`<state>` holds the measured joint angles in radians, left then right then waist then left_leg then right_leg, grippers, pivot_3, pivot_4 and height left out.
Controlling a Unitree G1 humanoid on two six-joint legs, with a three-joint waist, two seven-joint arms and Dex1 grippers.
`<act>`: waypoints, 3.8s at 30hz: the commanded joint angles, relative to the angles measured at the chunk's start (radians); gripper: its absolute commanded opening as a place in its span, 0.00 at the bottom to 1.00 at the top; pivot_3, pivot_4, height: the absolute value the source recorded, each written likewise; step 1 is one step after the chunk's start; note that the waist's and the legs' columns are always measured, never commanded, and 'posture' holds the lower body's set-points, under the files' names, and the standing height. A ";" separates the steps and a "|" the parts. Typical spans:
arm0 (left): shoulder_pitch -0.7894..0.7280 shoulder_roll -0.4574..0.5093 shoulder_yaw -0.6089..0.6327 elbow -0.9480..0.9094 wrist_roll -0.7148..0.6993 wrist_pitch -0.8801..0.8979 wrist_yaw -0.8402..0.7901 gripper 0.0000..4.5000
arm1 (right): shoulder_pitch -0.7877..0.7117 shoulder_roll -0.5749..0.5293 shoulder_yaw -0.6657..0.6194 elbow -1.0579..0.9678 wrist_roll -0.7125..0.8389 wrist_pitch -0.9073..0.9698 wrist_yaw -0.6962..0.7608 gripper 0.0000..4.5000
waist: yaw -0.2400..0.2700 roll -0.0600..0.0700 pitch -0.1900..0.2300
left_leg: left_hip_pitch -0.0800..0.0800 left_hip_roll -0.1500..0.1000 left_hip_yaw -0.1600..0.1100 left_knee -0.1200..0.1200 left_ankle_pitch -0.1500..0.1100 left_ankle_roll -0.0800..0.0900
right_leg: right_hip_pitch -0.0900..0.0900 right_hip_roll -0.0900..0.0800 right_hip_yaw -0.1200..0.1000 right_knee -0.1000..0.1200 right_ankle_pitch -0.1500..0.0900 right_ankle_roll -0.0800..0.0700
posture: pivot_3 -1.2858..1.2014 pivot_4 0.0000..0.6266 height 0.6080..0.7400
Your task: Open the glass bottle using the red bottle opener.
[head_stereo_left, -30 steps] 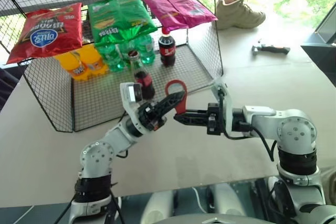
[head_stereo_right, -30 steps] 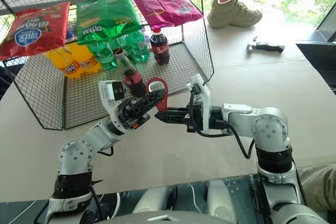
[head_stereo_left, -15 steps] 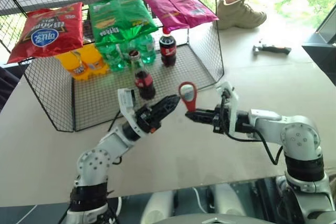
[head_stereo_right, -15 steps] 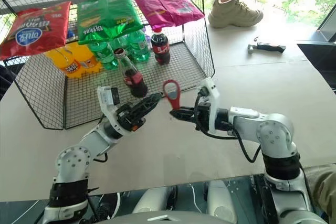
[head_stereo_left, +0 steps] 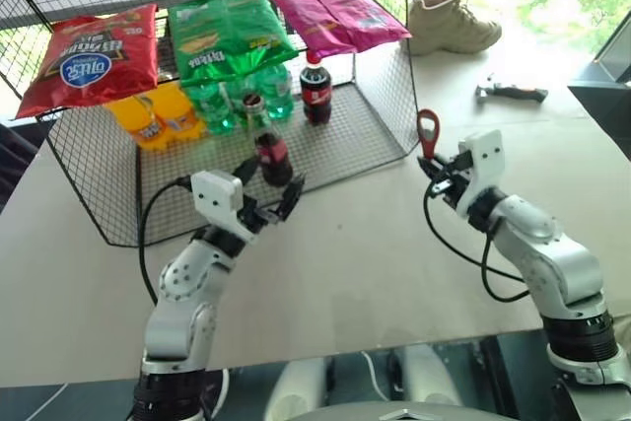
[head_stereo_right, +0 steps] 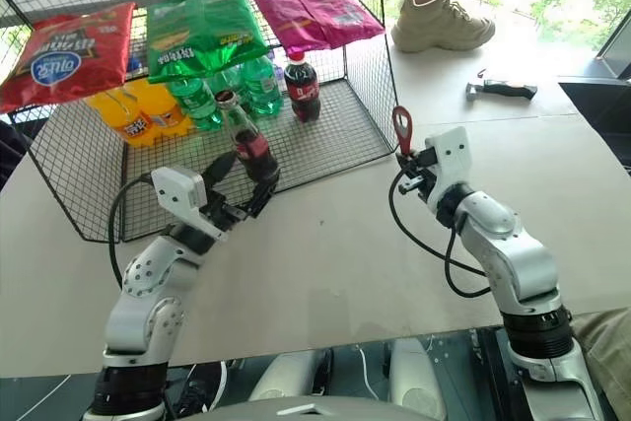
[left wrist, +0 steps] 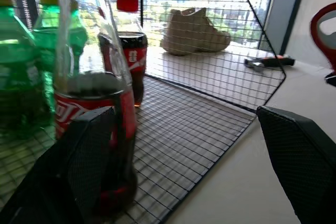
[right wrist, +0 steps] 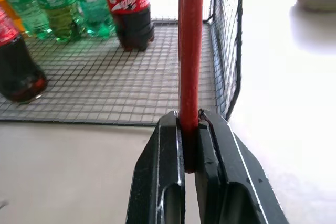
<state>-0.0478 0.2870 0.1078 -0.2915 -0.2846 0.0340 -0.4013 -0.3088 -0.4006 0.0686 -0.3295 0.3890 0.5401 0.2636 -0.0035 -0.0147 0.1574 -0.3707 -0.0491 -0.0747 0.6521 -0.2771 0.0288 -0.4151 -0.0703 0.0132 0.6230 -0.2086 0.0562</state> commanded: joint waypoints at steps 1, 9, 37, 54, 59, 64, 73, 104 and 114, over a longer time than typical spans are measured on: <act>-0.056 -0.007 0.016 0.041 0.098 -0.092 0.073 0.99 | -0.004 0.030 0.004 0.002 -0.048 -0.074 0.011 0.00 | 0.000 0.000 0.000 | 0.000 0.000 0.000 0.000 0.000 0.000 | 0.000 0.000 0.000 0.000 0.000 0.000 | 0.52 0.24 1.00; -0.222 0.000 0.013 0.215 0.113 -0.125 0.067 0.99 | -0.009 0.082 -0.004 0.013 -0.094 -0.097 0.017 0.00 | 0.001 0.000 0.000 | 0.000 -0.001 -0.001 0.000 0.000 0.000 | 0.000 0.000 -0.001 0.000 0.000 0.000 | 0.52 0.24 1.00; -0.434 -0.036 0.013 0.608 0.094 -0.209 -0.005 0.62 | -0.001 0.126 -0.036 0.000 -0.175 -0.120 0.005 0.00 | -0.006 0.000 0.000 | 0.000 -0.001 -0.002 0.001 0.000 0.000 | 0.000 0.000 -0.002 0.002 0.000 0.000 | 0.52 0.24 1.00; -0.278 -0.050 -0.170 0.248 0.040 -0.053 -0.183 0.62 | -0.043 0.114 -0.099 0.046 -0.208 -0.150 0.001 0.00 | -0.011 0.000 0.000 | -0.009 -0.001 -0.001 0.002 0.000 -0.001 | -0.010 0.001 0.000 0.004 0.000 0.000 | 0.52 0.24 1.00; -0.250 -0.051 -0.208 0.282 0.083 -0.097 -0.202 0.62 | -0.035 0.116 -0.094 0.038 -0.222 -0.159 0.001 0.00 | -0.007 0.000 0.000 | -0.009 -0.001 -0.001 0.003 0.001 -0.001 | -0.010 0.000 0.000 0.004 0.000 0.000 | 0.52 0.24 1.00; -0.237 -0.062 -0.223 0.295 0.082 -0.109 -0.222 0.62 | -0.028 0.117 -0.100 0.031 -0.227 -0.158 -0.005 0.00 | -0.007 0.000 0.000 | -0.009 -0.001 -0.001 0.003 0.000 0.000 | -0.010 0.000 0.000 0.004 0.000 0.000 | 0.52 0.24 1.00; -0.230 -0.063 -0.230 0.311 0.091 -0.127 -0.244 0.62 | -0.001 0.121 -0.104 0.001 -0.227 -0.145 -0.019 0.00 | -0.006 0.000 -0.001 | -0.009 -0.001 -0.001 0.003 0.000 0.000 | -0.010 0.000 0.000 0.004 0.000 0.000 | 0.52 0.24 1.00; -0.170 -0.061 -0.206 0.187 0.004 -0.035 -0.265 0.62 | -0.006 0.135 -0.090 0.030 -0.231 -0.152 -0.009 0.00 | -0.008 0.001 -0.001 | -0.009 -0.001 0.000 0.004 0.001 0.000 | -0.010 0.000 0.000 0.005 0.000 0.000 | 0.52 0.24 1.00; -0.174 -0.050 -0.205 0.197 0.033 -0.080 -0.257 0.99 | -0.002 0.144 -0.084 0.035 -0.235 -0.157 -0.008 0.00 | -0.008 0.001 -0.001 | -0.009 -0.001 0.000 0.006 0.001 0.000 | -0.010 0.000 0.001 0.007 0.000 0.000 | 0.52 0.24 1.00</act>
<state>-0.2265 0.2354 -0.1009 -0.0601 -0.2505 -0.0165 -0.6581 -0.3035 -0.2604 -0.0151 -0.2719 0.1568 0.4087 0.2552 -0.0114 -0.0139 0.1559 -0.3793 -0.0504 -0.0750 0.6580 -0.2765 0.0284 -0.4250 -0.0699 0.0138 0.6304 -0.2081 0.0563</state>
